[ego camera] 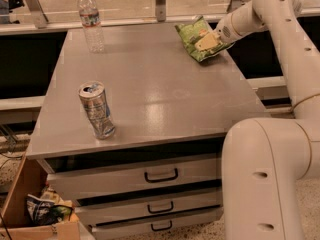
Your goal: Move green jalapeno chip bag near redbull can
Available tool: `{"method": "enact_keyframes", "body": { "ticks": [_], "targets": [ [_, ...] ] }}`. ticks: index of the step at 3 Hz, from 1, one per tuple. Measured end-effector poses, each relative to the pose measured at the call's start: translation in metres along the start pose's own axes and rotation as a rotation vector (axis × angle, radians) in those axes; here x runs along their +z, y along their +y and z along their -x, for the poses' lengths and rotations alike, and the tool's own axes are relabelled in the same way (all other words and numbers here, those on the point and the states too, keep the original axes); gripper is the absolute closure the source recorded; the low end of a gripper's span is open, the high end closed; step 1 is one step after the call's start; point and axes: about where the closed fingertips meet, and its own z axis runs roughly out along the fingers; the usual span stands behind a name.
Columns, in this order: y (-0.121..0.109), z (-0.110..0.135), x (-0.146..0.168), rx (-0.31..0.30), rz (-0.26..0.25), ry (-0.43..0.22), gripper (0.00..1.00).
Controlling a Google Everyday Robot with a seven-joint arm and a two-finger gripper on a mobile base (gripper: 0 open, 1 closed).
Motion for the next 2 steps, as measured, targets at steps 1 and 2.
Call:
{"method": "enact_keyframes", "body": {
  "ticks": [1,2],
  "targets": [
    [0.013,0.010,-0.018,-0.053,0.040,-0.004,0.86],
    [0.036,0.033,-0.044,-0.170,0.088,-0.034,1.00]
  ]
}}
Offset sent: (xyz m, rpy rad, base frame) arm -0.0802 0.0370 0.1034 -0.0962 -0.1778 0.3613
